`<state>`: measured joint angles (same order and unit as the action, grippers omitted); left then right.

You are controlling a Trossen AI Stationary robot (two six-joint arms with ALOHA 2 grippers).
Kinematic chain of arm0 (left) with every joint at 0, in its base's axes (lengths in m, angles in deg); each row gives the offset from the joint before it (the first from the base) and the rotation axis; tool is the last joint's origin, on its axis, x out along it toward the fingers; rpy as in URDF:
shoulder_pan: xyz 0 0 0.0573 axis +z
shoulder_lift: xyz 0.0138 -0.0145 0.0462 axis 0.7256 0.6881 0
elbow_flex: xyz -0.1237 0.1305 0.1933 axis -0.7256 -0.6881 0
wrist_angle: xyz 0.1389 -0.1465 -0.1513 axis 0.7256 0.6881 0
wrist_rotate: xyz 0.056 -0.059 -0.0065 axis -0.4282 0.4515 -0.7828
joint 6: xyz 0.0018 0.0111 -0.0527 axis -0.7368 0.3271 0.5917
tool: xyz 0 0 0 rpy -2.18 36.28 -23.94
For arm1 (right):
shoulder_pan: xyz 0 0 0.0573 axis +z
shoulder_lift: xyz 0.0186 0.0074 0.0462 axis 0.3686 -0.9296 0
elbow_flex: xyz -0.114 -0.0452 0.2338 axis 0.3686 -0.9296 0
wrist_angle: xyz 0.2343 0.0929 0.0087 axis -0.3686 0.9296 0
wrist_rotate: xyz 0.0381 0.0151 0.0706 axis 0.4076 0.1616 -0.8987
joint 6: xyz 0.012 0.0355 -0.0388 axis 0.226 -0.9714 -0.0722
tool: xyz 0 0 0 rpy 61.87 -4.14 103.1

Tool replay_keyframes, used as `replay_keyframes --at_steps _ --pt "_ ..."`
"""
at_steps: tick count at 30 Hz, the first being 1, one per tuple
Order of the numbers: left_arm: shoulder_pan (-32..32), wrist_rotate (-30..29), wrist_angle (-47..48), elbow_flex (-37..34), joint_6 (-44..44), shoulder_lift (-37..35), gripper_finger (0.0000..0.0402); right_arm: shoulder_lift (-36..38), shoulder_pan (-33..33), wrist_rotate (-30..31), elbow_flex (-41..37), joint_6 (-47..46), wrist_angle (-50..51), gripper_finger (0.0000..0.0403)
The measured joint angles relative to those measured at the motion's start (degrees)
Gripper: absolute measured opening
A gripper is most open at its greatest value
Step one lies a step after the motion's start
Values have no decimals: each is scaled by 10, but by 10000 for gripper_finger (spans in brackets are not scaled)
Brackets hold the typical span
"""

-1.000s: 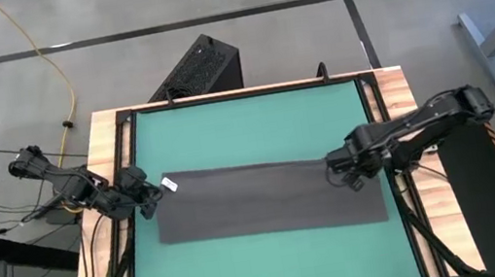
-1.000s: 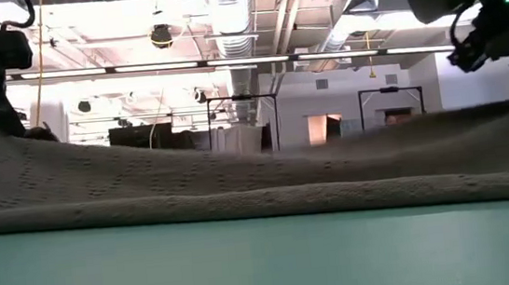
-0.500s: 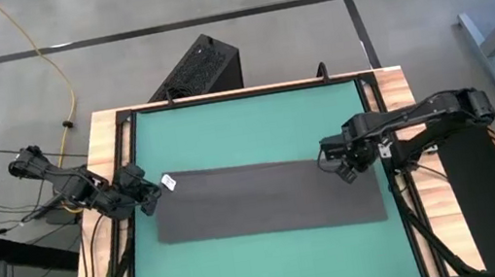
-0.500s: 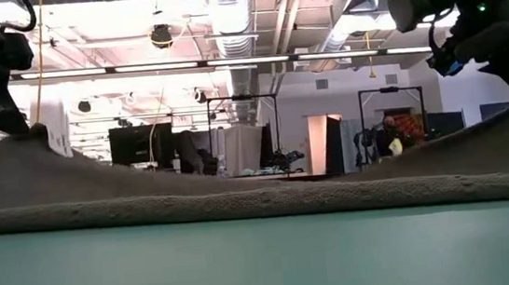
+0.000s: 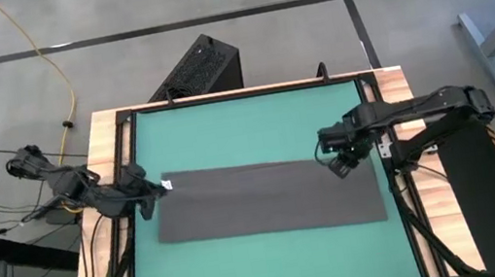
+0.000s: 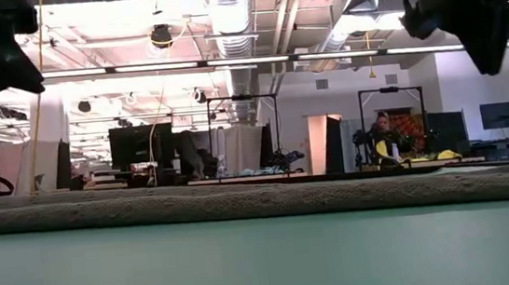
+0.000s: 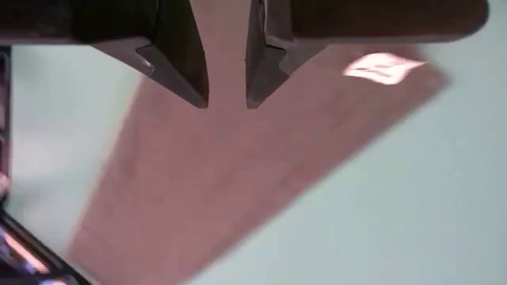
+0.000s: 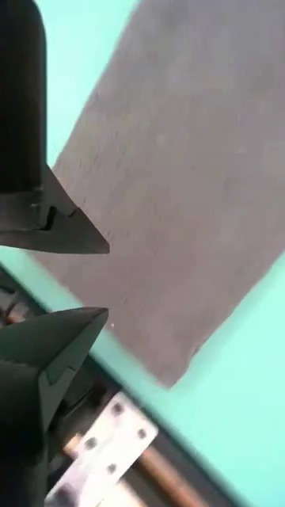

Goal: Roll towel into tight, uniform cylinder
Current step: Fold the gray towel

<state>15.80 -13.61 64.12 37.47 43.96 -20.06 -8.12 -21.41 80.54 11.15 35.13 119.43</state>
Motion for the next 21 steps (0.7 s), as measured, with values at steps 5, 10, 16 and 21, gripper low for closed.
replay_keyframes --at_steps 5,10,16,21 --pt "4 12 -28 -63 11 53 59 -2 78 60 -16 0 -129 134" --pt "22 40 -92 -93 19 123 46 -2 141 152 -58 -24 -248 120" --pt "22 132 -290 -98 -64 222 22 -2 193 166 -144 -61 -302 92" --pt "33 187 -333 -98 -75 328 2 -2 248 160 -214 -128 -330 66"
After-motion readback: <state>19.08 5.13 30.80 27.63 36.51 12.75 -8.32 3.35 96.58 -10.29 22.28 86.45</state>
